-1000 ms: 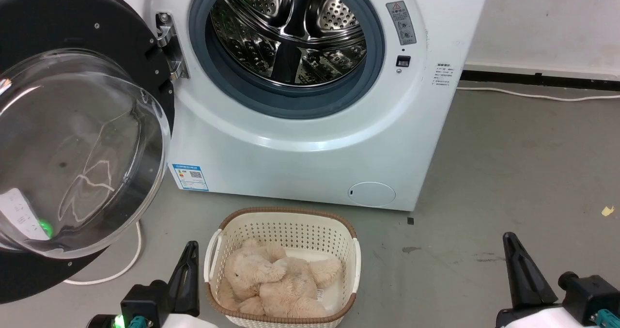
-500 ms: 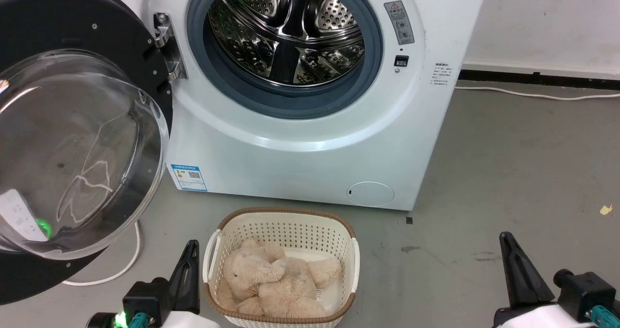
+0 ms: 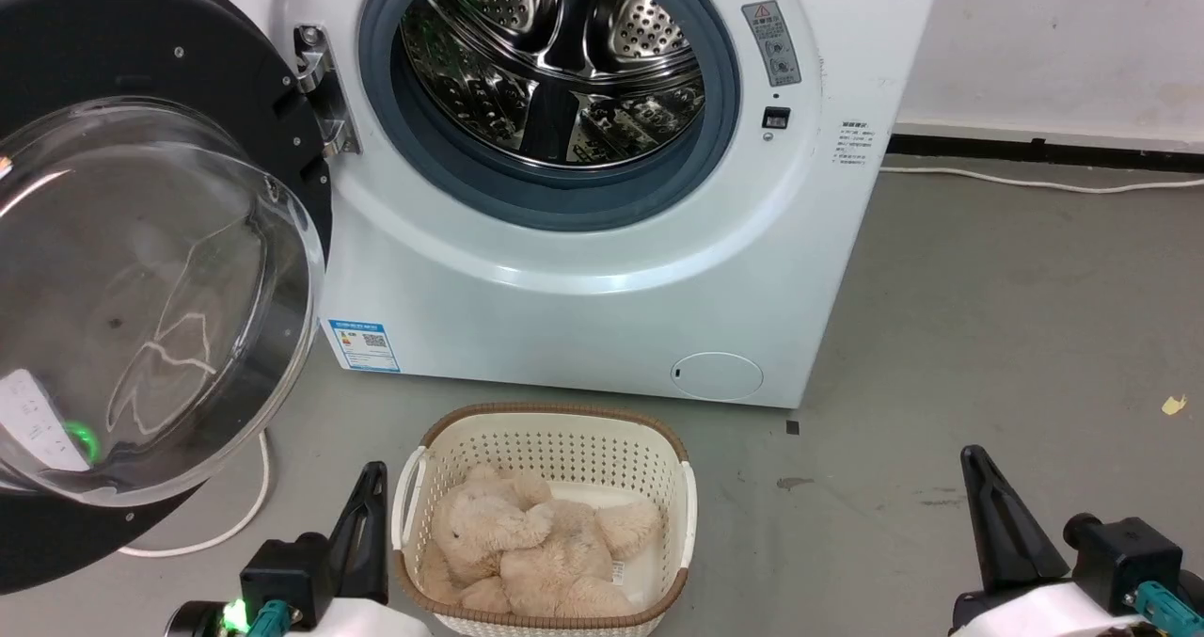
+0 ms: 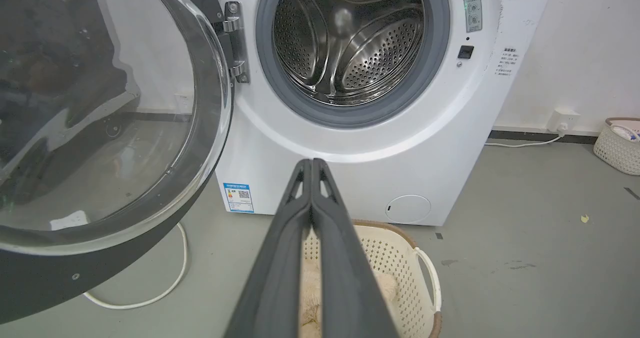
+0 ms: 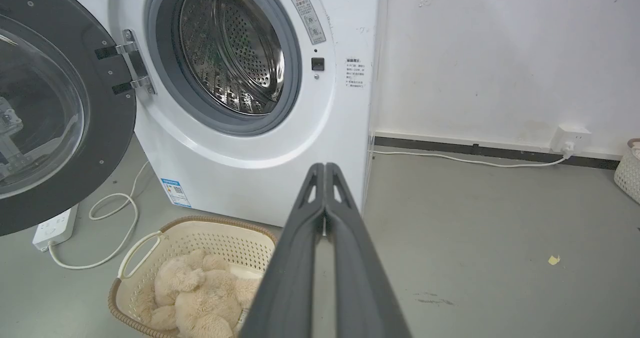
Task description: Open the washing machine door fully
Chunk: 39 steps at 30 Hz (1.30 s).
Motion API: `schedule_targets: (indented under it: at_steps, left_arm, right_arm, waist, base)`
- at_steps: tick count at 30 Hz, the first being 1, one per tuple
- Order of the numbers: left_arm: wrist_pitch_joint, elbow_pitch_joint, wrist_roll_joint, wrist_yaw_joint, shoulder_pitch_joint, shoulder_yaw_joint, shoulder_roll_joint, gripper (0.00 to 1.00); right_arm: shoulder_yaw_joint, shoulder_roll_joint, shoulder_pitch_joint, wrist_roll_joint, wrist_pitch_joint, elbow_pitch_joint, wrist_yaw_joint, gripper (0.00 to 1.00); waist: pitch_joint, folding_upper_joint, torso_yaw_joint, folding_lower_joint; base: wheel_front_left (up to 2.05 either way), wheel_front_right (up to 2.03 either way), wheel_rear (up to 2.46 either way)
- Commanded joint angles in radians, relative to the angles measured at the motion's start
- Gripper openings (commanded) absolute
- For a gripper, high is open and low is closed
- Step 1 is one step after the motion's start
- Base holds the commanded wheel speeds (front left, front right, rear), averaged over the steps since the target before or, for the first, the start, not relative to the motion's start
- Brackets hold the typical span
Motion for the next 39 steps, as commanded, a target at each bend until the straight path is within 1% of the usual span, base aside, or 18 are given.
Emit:
schedule_targets:
  at_steps: [1,39]
  left_arm:
    - [0.007,-0.005,0.013,-0.006,-0.018,0.009,-0.006,0.00]
    - [0.074,-0.017,0.099,-0.055,-0.037,0.076,-0.055,0.00]
  right_arm:
    - [0.002,0.001,-0.014,-0.009,0.006,0.002,0.000,0.00]
    - [0.018,0.001,-0.044,-0.052,0.059,0.006,0.000,0.00]
  waist:
    - [0.000,0.0000,0.000,0.0000]
    - [0.001,0.0000,-0.012,0.0000]
  base:
    - [0.00,0.00,0.00]
    - [0.00,0.00,0.00]
